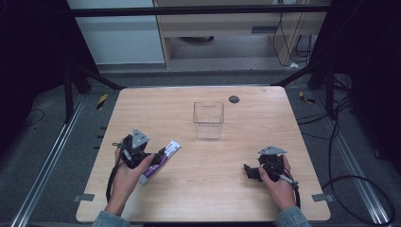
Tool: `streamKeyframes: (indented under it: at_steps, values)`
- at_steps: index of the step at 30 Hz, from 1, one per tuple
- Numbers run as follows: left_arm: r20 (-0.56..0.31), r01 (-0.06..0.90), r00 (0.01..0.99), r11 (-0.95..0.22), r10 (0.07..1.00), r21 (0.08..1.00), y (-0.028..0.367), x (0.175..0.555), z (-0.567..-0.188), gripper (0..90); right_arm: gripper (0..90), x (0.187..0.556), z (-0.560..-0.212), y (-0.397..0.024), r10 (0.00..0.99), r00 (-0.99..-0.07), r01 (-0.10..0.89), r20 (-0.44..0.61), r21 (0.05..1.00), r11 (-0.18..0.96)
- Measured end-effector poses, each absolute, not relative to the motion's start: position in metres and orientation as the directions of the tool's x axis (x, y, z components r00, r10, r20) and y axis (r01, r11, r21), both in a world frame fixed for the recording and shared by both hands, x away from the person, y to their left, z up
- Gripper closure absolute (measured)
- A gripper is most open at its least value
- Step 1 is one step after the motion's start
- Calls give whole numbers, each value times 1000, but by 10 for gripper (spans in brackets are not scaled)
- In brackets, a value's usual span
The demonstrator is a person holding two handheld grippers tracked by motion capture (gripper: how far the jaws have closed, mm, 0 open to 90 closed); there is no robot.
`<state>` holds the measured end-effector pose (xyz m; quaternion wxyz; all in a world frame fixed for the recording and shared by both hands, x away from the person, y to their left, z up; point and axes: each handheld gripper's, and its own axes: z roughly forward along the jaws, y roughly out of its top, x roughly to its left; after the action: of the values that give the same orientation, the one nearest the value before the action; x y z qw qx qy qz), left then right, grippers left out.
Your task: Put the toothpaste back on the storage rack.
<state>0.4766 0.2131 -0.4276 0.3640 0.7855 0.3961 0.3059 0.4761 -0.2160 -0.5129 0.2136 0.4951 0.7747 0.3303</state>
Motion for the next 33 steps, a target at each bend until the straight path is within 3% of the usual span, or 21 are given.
streamKeyframes:
  at_steps: [3, 19, 31, 33]
  values:
    - [192, 392, 501, -419, 844, 819, 206, 473, -429, 82, 5, 475, -513, -216, 912, -410, 629, -3, 724, 285]
    - [72, 587, 613, -515, 786, 624, 206, 502, -435, 54, 5, 473, -513, -217, 912, -411, 629, -3, 723, 286]
    - [103, 612, 647, -595, 756, 521, 210, 520, -433, 49, 4, 474, -513, -216, 916, -402, 635, 5, 722, 275]
    - [60, 625, 649, -576, 759, 527, 211, 522, -434, 52, 4, 474, -513, -216, 917, -398, 634, 1, 723, 274]
